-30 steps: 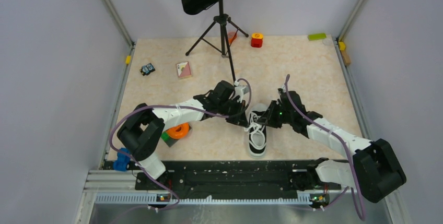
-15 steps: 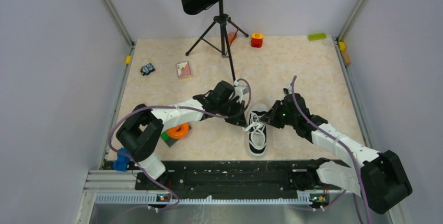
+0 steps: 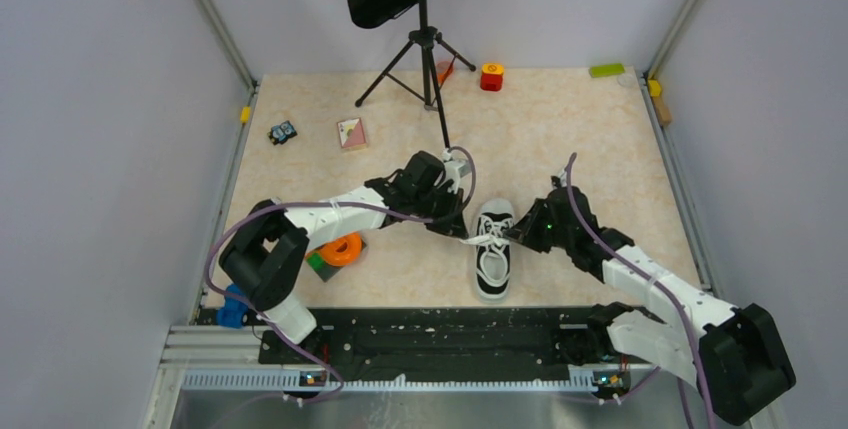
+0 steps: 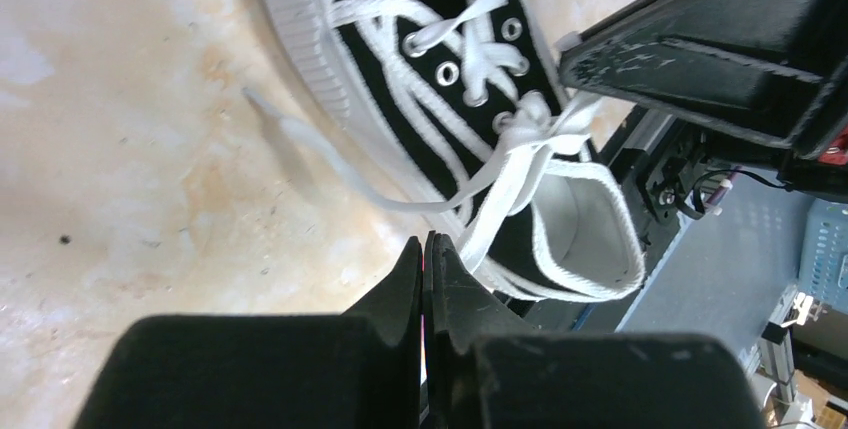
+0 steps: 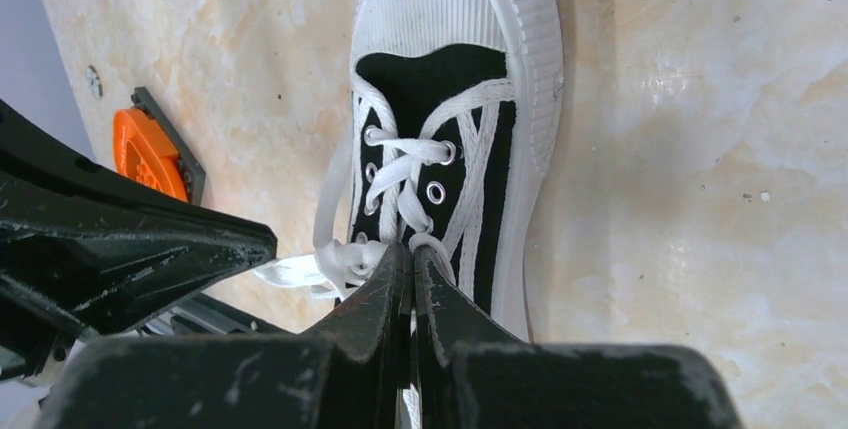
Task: Tie the shoes
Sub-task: Tie the shoelace on the shoe.
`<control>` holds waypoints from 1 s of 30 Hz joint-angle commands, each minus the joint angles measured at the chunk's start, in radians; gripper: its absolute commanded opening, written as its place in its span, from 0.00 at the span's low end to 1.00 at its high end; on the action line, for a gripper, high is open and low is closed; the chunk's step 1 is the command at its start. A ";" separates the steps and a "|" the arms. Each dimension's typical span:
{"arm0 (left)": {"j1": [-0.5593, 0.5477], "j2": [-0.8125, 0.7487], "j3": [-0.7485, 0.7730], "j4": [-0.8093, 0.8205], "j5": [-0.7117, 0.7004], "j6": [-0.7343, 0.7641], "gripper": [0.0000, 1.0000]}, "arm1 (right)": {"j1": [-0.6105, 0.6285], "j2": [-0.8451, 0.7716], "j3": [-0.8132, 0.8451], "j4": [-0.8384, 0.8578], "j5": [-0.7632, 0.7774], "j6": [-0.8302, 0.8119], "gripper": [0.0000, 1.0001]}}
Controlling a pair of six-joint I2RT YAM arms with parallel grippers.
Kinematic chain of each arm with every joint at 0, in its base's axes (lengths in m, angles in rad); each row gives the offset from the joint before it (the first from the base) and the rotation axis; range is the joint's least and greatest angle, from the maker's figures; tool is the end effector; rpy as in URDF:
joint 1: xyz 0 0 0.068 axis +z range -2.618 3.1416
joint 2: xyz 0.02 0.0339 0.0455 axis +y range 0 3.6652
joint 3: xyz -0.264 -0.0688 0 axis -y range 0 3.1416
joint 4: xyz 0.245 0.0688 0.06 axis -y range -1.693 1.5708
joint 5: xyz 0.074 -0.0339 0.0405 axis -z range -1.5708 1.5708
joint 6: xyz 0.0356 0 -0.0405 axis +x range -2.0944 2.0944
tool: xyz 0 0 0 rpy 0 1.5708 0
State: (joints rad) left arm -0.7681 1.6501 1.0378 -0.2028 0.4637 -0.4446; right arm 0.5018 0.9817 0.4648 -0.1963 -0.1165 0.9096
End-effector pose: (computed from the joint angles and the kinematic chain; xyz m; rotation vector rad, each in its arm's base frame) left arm 0.2396 -0.2536 0.2079 0.6504 2.4933 -1.0780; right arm 0.1722 0.0992 0.1925 0.4290 2.3952 0.8292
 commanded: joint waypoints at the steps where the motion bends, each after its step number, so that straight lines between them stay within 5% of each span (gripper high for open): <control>1: 0.037 -0.063 -0.041 0.006 -0.008 0.016 0.00 | 0.009 -0.030 -0.007 -0.011 0.030 0.007 0.00; 30: 0.042 -0.052 -0.035 -0.044 0.127 0.097 0.00 | 0.009 -0.012 -0.010 0.055 -0.002 0.000 0.00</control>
State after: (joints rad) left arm -0.7021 1.5803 0.9524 -0.2211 0.5468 -0.3824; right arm 0.5018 0.9546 0.4313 -0.2031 -0.1036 0.9131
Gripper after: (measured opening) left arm 0.009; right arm 0.012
